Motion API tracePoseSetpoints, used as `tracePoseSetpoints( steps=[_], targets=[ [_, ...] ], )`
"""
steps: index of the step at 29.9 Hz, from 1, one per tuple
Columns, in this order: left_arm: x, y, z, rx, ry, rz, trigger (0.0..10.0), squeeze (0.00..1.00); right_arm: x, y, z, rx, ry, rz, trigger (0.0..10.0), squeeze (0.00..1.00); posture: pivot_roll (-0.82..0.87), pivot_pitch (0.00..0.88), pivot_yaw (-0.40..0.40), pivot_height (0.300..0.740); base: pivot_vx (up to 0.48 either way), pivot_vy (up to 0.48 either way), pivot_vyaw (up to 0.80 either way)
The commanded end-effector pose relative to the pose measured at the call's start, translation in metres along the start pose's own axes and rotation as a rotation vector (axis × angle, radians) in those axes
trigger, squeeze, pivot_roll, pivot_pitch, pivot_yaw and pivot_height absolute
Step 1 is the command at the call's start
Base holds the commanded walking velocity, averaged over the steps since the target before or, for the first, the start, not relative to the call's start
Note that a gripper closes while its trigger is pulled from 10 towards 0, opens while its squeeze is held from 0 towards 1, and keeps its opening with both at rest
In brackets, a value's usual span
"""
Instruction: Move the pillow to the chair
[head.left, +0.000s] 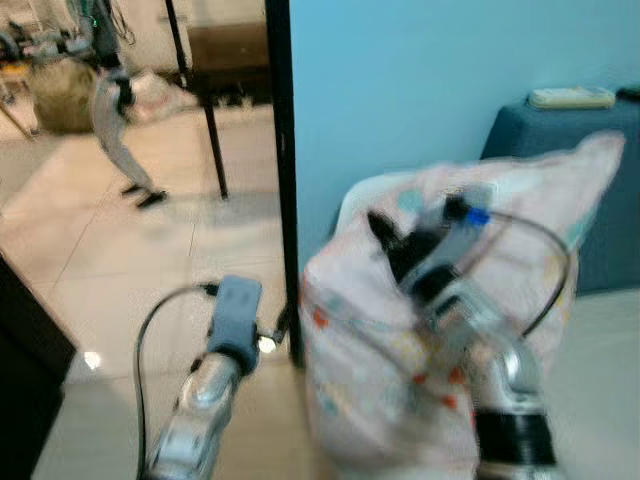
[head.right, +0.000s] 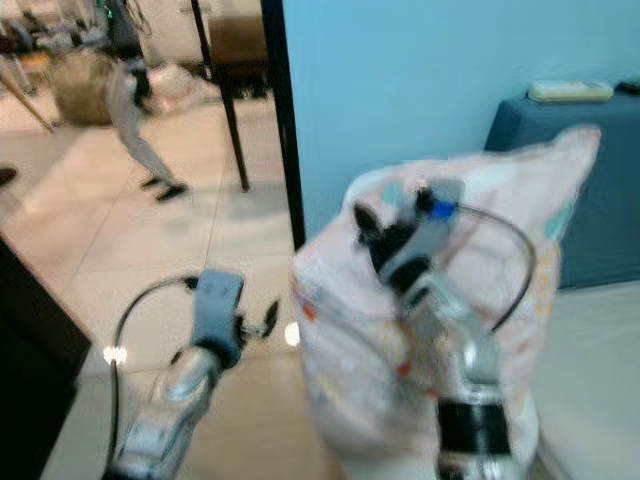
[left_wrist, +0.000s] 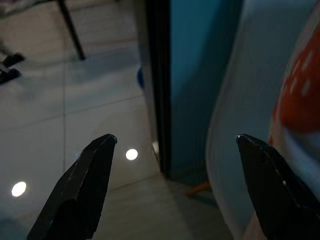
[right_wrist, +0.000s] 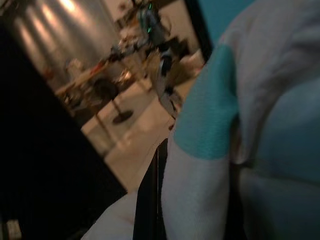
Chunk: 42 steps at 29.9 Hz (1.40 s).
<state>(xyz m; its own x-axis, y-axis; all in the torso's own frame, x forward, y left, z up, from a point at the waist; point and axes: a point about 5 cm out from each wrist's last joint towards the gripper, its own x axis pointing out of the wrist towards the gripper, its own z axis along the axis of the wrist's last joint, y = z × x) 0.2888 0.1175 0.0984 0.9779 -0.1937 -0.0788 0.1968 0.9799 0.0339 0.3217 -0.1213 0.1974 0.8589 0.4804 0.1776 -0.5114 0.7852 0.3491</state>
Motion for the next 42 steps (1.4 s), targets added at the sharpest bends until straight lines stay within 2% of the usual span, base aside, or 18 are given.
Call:
tracePoseSetpoints(
  steps=[1, 3, 4, 5, 8, 12, 16, 20, 23, 27, 31, 35, 39, 40, 41, 42],
  targets=[
    [-0.001, -0.002, -0.003, -0.016, 0.017, 0.001, 10.0, 0.0, -0.003, -0.008, -0.003, -0.051, 0.029, -0.04, 10.0, 0.0, -0.06, 0.059, 0.013, 0.74, 0.0, 0.0, 0.0],
    [-0.001, -0.002, -0.003, -0.015, 0.02, 0.002, 10.0, 0.0, -0.001, -0.01, -0.007, -0.112, 0.061, -0.056, 10.0, 0.0, -0.06, 0.059, 0.013, 0.74, 0.0, 0.0, 0.0],
    [-0.001, -0.002, -0.003, -0.015, 0.02, 0.002, 10.0, 0.0, -0.001, -0.01, -0.007, -0.112, 0.061, -0.056, 10.0, 0.0, -0.06, 0.059, 0.013, 0.74, 0.0, 0.0, 0.0],
    [-0.001, -0.002, -0.004, -0.016, 0.022, 0.001, 10.0, 0.0, 0.002, -0.013, -0.011, -0.196, 0.097, -0.088, 10.0, 0.0, -0.06, 0.06, 0.012, 0.74, 0.0, 0.0, 0.0],
    [-0.001, -0.002, -0.004, -0.016, 0.023, -0.001, 10.0, 0.0, 0.006, -0.017, -0.012, -0.251, 0.112, -0.123, 10.0, 0.0, -0.06, 0.061, 0.012, 0.74, 0.0, 0.0, 0.0],
    [-0.003, -0.004, -0.005, -0.016, 0.026, -0.004, 10.0, 0.0, 0.018, -0.042, 0.003, -0.349, 0.083, -0.324, 10.0, 0.0, -0.05, 0.06, 0.006, 0.74, 0.0, 0.0, 0.0],
    [-0.004, -0.004, -0.006, -0.019, 0.029, -0.001, 10.0, 0.0, 0.022, -0.054, 0.01, -0.369, 0.07, -0.393, 10.0, 0.0, -0.04, 0.064, 0.004, 0.74, 0.0, 0.0, 0.0],
    [-0.006, -0.005, -0.007, -0.021, 0.033, -0.001, 10.0, 0.0, 0.027, -0.055, 0.012, -0.381, 0.066, -0.396, 10.0, 0.0, -0.04, 0.07, 0.003, 0.74, 0.0, 0.0, 0.0],
    [-0.007, -0.006, -0.008, -0.023, 0.037, -0.003, 10.0, 0.0, 0.031, -0.055, 0.008, -0.383, 0.077, -0.393, 10.0, 0.0, -0.04, 0.076, 0.003, 0.74, 0.0, 0.0, 0.0],
    [-0.01, -0.008, -0.009, -0.027, 0.043, -0.007, 10.0, 0.0, 0.036, -0.055, -0.008, -0.396, 0.142, -0.402, 10.0, 0.0, -0.04, 0.089, 0.002, 0.74, 0.0, 0.0, 0.0],
    [-0.015, -0.007, -0.011, -0.028, 0.053, -0.004, 10.0, 0.0, 0.036, -0.069, -0.022, -0.415, 0.235, -0.504, 10.0, 0.0, -0.03, 0.101, 0.005, 0.74, 0.0, 0.0, 0.0],
    [-0.016, -0.006, -0.011, -0.028, 0.055, -0.003, 10.0, 0.0, 0.037, -0.073, -0.023, -0.396, 0.243, -0.529, 10.0, 0.0, -0.03, 0.111, 0.009, 0.74, 0.0, 0.0, 0.0],
    [-0.017, -0.007, -0.012, -0.027, 0.059, -0.006, 10.0, 0.0, 0.042, -0.073, -0.02, -0.357, 0.212, -0.505, 10.0, 0.0, -0.03, 0.113, 0.009, 0.74, 0.0, 0.0, 0.0],
    [-0.017, -0.007, -0.011, -0.027, 0.059, -0.007, 10.0, 0.0, 0.044, -0.071, -0.019, -0.344, 0.2, -0.484, 10.0, 0.71, -0.03, 0.113, 0.009, 0.74, 0.0, 0.0, 0.0],
    [-0.017, -0.008, -0.011, -0.028, 0.059, -0.008, 10.0, 0.0, 0.046, -0.07, -0.019, -0.334, 0.192, -0.469, 10.0, 0.71, -0.03, 0.113, 0.009, 0.74, 0.0, 0.0, 0.0],
    [-0.017, -0.008, -0.011, -0.027, 0.059, -0.008, 10.0, 0.0, 0.048, -0.068, -0.017, -0.324, 0.18, -0.453, 10.0, 1.0, -0.03, 0.114, 0.009, 0.74, 0.0, 0.0, 0.0]
  ],
)
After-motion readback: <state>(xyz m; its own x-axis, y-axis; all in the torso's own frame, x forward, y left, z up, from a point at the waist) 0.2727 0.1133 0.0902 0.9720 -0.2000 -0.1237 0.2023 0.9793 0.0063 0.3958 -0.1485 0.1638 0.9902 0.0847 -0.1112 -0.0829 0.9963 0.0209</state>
